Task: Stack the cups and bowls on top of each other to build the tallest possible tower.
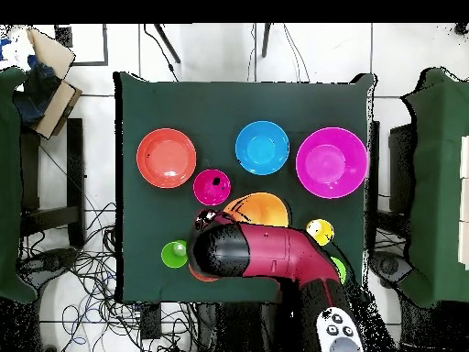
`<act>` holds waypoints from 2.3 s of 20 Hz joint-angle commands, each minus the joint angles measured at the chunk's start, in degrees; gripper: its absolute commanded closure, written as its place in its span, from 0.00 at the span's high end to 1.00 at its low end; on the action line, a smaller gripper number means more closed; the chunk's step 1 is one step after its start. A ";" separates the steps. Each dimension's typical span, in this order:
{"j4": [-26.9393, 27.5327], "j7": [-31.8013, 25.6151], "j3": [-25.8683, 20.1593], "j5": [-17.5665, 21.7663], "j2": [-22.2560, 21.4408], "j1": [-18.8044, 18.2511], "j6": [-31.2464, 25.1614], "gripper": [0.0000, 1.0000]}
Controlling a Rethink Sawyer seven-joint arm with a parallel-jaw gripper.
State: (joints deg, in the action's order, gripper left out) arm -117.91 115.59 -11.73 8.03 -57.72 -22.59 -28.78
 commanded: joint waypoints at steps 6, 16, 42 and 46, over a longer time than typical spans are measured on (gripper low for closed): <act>-1.23 -5.36 -4.98 4.02 -0.44 -0.43 -2.40 0.00; -0.73 -5.27 -4.73 4.23 -0.38 -0.21 -2.65 0.00; 0.81 -4.83 -4.03 6.30 0.23 0.83 -2.46 1.00; 1.12 -4.51 -4.07 6.49 0.64 1.11 -2.56 1.00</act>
State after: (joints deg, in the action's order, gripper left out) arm -117.91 115.59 -11.73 9.94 -57.79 -22.39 -28.78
